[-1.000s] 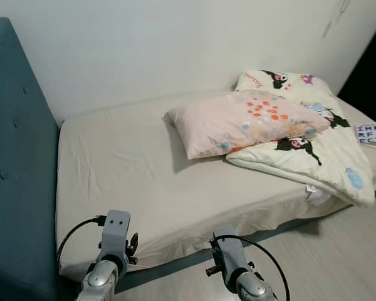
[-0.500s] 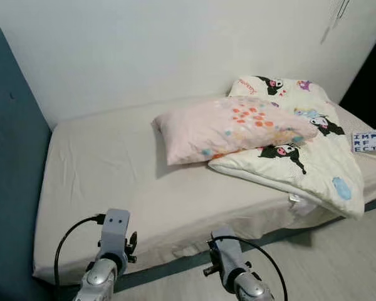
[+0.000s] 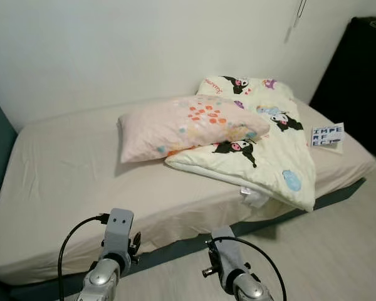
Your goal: Clean up the room
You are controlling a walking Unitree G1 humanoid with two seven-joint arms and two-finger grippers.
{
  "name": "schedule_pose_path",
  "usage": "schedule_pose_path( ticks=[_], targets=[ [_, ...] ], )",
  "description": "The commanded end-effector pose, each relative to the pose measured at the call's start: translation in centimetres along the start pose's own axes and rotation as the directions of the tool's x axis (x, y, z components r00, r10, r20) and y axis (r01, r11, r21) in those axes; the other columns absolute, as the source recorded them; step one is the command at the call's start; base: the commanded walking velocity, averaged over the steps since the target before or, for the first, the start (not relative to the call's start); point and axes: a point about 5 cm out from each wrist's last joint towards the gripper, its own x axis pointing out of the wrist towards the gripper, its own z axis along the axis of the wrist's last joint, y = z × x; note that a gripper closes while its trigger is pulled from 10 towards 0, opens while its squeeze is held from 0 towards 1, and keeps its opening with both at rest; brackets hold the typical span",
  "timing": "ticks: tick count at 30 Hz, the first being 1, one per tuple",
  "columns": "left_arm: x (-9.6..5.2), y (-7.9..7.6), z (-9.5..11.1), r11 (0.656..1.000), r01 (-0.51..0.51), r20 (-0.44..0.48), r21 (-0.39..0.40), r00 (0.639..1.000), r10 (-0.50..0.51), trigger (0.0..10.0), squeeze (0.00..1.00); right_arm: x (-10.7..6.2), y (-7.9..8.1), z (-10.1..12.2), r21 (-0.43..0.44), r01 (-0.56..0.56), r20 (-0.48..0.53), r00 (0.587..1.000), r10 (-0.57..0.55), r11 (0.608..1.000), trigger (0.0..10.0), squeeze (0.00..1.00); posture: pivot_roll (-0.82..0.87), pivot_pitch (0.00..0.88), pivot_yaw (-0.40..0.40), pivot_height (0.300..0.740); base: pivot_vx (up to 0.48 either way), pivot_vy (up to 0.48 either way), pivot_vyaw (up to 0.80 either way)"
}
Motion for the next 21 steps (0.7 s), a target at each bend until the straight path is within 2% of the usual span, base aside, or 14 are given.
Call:
schedule_pose_path(
  ticks=[1,11,16,21],
  targets=[
    [-0.08,0.1,-0.18,1.0,0.001,-0.011,0.007,1.0,-0.001,10.0,0.0,-0.11,-0.01,-0.37,0.007,0.003,-0.01,1.0,-0.003,1.0,10.0,0.0,-0.06,0.114,0.002,0.74,0.0,-0.446,0.0],
    [0.01,0.08,0.0,1.0,0.008,-0.009,0.018,1.0,-0.008,10.0,0.0,-0.1,-0.03,-0.3,0.009,0.006,-0.007,1.0,-0.006,1.0,10.0,0.0,-0.06,0.115,0.005,0.74,0.0,-0.443,0.0],
    [-0.05,-0.27,0.03,0.996,0.059,-0.015,0.066,0.998,-0.058,10.0,0.0,-0.08,-0.01,-0.29,0.01,0.006,-0.005,1.0,-0.006,1.0,10.0,0.0,-0.06,0.113,0.005,0.74,0.0,0.0,0.0],
    [-0.05,-0.15,0.05,0.997,0.055,-0.017,0.062,0.998,-0.054,10.0,0.0,-0.04,0.04,-0.21,0.011,0.006,-0.001,1.0,-0.006,1.0,10.0,0.0,-0.06,0.112,0.006,0.74,0.26,0.405,0.0]
  ],
)
